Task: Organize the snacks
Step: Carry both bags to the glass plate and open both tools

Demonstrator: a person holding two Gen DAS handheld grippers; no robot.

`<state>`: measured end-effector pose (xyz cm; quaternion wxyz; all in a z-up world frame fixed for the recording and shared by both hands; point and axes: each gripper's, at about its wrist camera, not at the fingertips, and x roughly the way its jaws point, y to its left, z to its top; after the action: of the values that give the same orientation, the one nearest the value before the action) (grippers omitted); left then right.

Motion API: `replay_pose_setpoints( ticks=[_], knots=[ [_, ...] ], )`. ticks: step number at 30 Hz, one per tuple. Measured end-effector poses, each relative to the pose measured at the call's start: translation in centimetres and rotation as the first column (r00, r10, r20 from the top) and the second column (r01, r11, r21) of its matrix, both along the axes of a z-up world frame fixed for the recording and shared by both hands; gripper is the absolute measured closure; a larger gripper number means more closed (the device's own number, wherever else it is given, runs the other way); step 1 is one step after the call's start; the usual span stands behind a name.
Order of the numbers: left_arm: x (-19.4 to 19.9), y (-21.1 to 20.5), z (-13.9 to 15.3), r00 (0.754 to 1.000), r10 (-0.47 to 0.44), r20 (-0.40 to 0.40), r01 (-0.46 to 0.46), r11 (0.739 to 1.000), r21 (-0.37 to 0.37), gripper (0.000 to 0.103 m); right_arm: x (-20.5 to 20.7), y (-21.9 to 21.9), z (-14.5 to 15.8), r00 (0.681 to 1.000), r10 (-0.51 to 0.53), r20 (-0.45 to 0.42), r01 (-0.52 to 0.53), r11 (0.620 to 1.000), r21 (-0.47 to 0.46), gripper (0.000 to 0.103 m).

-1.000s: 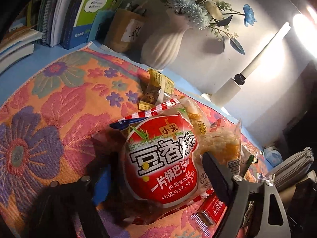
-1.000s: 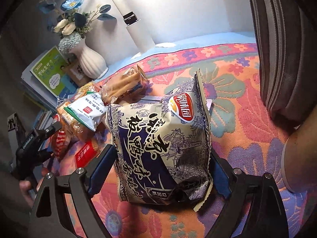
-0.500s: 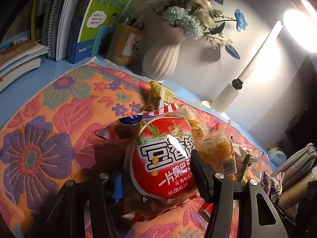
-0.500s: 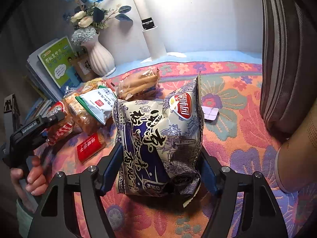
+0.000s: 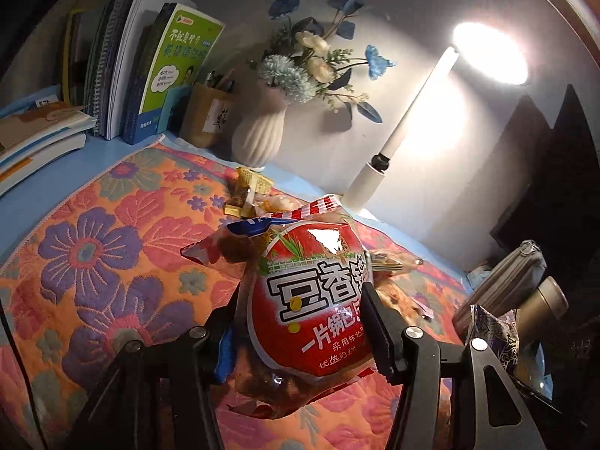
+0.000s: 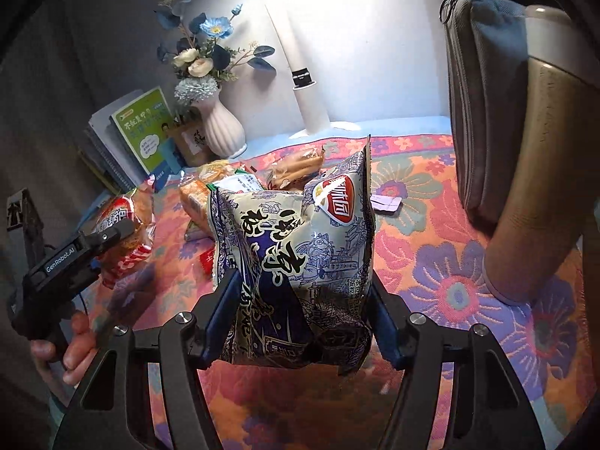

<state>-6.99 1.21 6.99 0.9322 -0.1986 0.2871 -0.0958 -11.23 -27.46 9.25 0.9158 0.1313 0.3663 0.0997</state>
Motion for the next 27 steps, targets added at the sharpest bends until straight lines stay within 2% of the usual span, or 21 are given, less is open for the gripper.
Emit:
replay_pose_setpoints(
  ticks=[9,14,18,21,27],
  knots=[
    [-3.5,-5.6,2.5,0.988,-0.143,0.058,0.141,0.989,0.032,0.048,-4.6,-2.6,2.7,0.997,-0.073,0.022,0.073,0.997,0.001,0.040],
    [-5.4,-9.6,4.1,0.959,-0.266,0.094,0.263,0.964,0.042,0.048,-7.3,-5.4,4.2,0.989,-0.142,0.031,0.143,0.990,-0.003,0.040],
    [-7.1,-13.7,5.5,0.918,-0.377,0.121,0.372,0.926,0.068,0.048,-9.6,-8.6,5.0,0.974,-0.219,0.050,0.220,0.975,-0.012,0.040],
    [-8.2,-17.0,6.5,0.885,-0.446,0.131,0.439,0.895,0.078,0.048,-11.1,-11.8,5.5,0.951,-0.302,0.063,0.304,0.952,-0.024,0.040],
    [-10.3,-24.2,7.9,0.804,-0.578,0.143,0.566,0.816,0.118,0.048,-14.3,-19.3,6.3,0.875,-0.478,0.075,0.478,0.878,0.010,0.040]
  ],
)
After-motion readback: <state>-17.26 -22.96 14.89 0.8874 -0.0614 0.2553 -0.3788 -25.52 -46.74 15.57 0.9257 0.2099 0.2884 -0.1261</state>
